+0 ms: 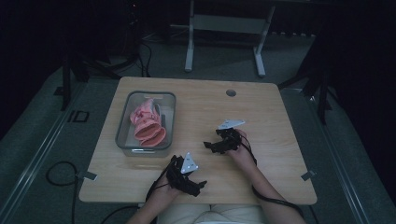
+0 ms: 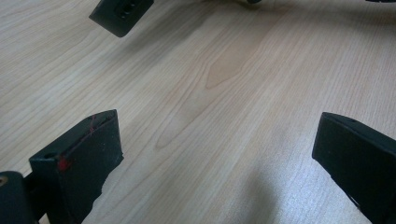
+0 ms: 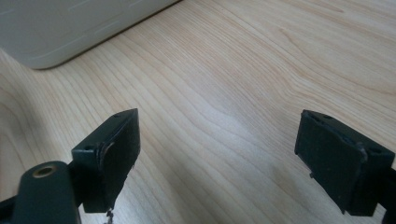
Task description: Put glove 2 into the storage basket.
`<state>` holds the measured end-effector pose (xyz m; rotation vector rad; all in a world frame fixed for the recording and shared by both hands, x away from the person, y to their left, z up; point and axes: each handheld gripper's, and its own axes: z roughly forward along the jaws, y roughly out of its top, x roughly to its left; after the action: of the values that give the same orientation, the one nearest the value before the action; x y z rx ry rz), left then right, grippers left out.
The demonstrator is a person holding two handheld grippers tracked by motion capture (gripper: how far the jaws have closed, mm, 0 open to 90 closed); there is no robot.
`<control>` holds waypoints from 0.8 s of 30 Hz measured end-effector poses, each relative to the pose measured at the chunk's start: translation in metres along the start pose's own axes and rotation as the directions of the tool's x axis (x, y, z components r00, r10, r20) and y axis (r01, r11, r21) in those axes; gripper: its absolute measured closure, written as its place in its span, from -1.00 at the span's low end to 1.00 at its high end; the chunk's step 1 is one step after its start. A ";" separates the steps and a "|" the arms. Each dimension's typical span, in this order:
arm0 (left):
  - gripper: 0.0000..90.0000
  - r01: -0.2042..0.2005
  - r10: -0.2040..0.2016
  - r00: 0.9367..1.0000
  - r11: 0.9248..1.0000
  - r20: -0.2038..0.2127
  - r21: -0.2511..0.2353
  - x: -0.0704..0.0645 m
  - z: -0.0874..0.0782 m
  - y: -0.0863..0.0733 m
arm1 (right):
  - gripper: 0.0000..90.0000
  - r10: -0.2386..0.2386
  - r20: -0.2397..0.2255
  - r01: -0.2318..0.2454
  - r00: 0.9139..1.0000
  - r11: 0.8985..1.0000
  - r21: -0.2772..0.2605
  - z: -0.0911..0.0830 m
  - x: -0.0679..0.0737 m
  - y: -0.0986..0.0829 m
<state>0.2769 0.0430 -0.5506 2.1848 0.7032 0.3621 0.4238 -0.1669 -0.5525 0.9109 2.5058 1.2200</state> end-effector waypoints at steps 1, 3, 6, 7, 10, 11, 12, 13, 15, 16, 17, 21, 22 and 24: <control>-0.97 -0.005 0.005 1.000 1.000 -0.014 0.007 0.000 0.002 -0.002 | -0.69 -0.005 -0.001 0.005 1.000 1.000 0.003 0.000 0.000 -0.002; -0.97 -0.004 0.005 1.000 1.000 -0.016 0.015 0.001 0.003 -0.003 | -0.69 -0.003 -0.002 0.003 1.000 1.000 0.002 0.001 0.000 -0.005; -0.97 0.007 -0.006 0.999 1.000 -0.036 0.007 0.003 0.003 -0.004 | -0.69 -0.016 0.017 0.016 1.000 1.000 0.002 0.002 0.000 -0.007; -0.97 0.013 -0.013 0.999 1.000 -0.036 0.002 0.004 0.003 -0.004 | -0.69 -0.013 0.017 0.013 1.000 1.000 -0.006 0.002 -0.001 -0.007; -0.97 0.024 -0.024 0.999 1.000 -0.034 -0.006 0.005 0.001 -0.005 | -0.69 -0.015 0.022 0.016 1.000 1.000 -0.012 0.001 -0.002 -0.009; -0.97 0.023 -0.023 0.999 1.000 -0.037 -0.004 0.006 0.001 -0.006 | -0.69 -0.012 0.023 0.013 1.000 1.000 -0.006 0.001 -0.002 -0.010; -0.97 0.021 -0.021 0.999 1.000 -0.041 -0.001 0.006 0.002 -0.006 | -0.69 -0.013 0.027 0.013 1.000 1.000 -0.005 0.001 -0.003 -0.011; -0.97 0.018 -0.018 0.999 1.000 -0.046 0.000 0.006 0.002 -0.006 | -0.69 -0.009 0.030 0.009 1.000 1.000 -0.005 0.000 -0.004 -0.012; -0.97 0.012 -0.012 0.998 1.000 -0.056 0.000 0.005 0.002 -0.007 | -0.69 0.000 0.031 0.001 1.000 1.000 -0.016 -0.001 -0.006 -0.012; -0.97 0.007 -0.007 0.998 1.000 -0.055 0.000 0.005 0.002 -0.007 | -0.69 0.006 0.035 -0.005 0.999 1.000 -0.022 -0.002 -0.006 -0.012; -0.97 -0.001 0.001 0.998 1.000 -0.055 0.001 0.004 0.002 -0.007 | -0.69 0.009 0.034 -0.008 0.999 1.000 -0.030 -0.002 -0.006 -0.012; -0.97 -0.002 0.003 0.998 1.000 -0.058 0.003 0.004 0.002 -0.007 | -0.69 0.004 0.042 -0.002 0.999 0.999 -0.036 -0.002 -0.006 -0.012; -0.97 0.001 -0.001 0.999 1.000 -0.053 0.000 0.004 0.002 -0.008 | -0.69 0.004 0.043 -0.003 0.999 0.999 -0.035 -0.002 -0.006 -0.012; -0.97 0.009 -0.009 0.999 1.000 -0.049 -0.004 0.005 0.001 -0.007 | -0.69 0.003 0.043 -0.001 0.999 0.999 -0.035 -0.002 -0.006 -0.012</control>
<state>0.2786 0.0493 -0.5568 2.1746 0.7383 0.4130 0.4224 -0.1777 -0.5612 0.9220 2.4431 1.2268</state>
